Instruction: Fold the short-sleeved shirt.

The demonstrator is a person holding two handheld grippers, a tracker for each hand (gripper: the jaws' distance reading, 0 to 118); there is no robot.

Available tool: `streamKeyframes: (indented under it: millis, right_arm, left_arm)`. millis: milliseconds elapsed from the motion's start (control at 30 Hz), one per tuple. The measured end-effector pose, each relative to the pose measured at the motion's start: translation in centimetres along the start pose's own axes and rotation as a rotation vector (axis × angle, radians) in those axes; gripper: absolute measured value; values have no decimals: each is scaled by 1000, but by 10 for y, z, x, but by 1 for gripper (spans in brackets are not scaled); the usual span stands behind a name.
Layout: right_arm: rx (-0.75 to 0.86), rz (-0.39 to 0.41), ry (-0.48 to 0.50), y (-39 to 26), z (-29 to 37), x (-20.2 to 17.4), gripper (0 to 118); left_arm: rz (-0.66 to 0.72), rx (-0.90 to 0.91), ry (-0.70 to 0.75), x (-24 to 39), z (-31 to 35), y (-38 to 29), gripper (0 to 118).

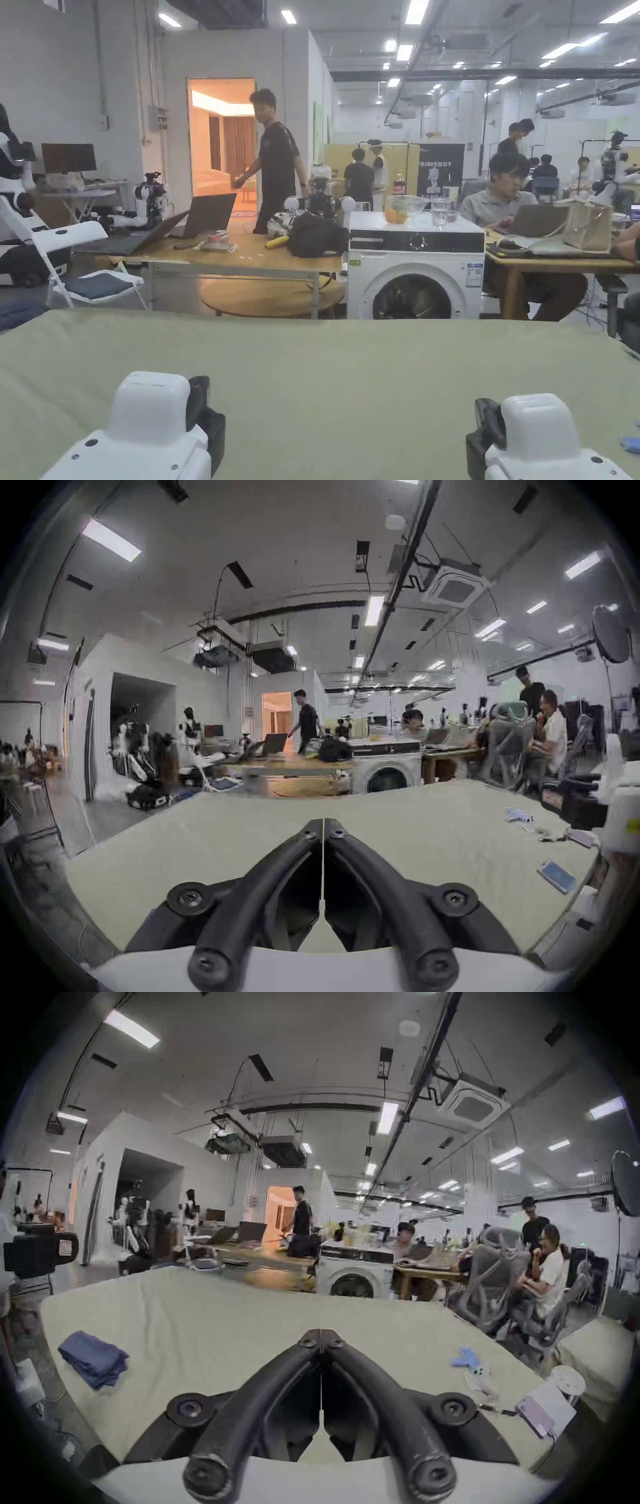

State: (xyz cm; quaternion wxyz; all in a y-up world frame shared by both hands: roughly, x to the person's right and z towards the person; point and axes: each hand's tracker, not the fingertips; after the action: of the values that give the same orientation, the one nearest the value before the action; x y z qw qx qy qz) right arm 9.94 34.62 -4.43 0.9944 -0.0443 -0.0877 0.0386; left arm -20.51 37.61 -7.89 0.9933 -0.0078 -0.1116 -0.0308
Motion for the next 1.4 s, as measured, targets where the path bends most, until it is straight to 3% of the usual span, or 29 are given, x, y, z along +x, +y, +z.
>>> streamKeyframes:
  millis: [167,300,600,633,667,700,733,767,833,1133,1300,1400]
  right_arm:
    - [-8,-49,24,-1,2,2,0]
    - [-4,-21,31,0,5,-4,0]
    - [5,-37,30,-1,9,-2,0]
    - [3,-38,37,0,11,0,5]
    - [0,-38,62,-1,12,1,23]
    - [-4,-37,69,-1,11,1,43]
    - [-8,-30,62,-2,11,0,66]
    - [-9,-22,54,-3,11,-1,84]
    - [7,-28,53,-5,13,0,111]
    - [1,-115,29,-4,12,10,113]
    - [-1,-107,13,-3,12,12,113]
    - [5,-58,-8,0,12,8,113]
  left_arm:
    - [41,1,10,0,0,-4,0]
    - [36,-2,17,-1,1,-3,0]
    - [20,5,-9,3,6,-3,0]
    - [30,1,-11,1,5,-4,9]
    - [42,-8,-13,2,5,-4,24]
    - [46,-8,-14,2,5,-4,44]
    - [46,-8,-12,2,5,-5,74]
    - [42,-5,-13,2,5,-5,91]
    - [29,20,-13,3,8,-4,109]
    - [28,37,-1,0,12,-2,109]
    - [41,42,7,-2,13,-2,109]
    - [54,33,2,-2,12,-4,109]
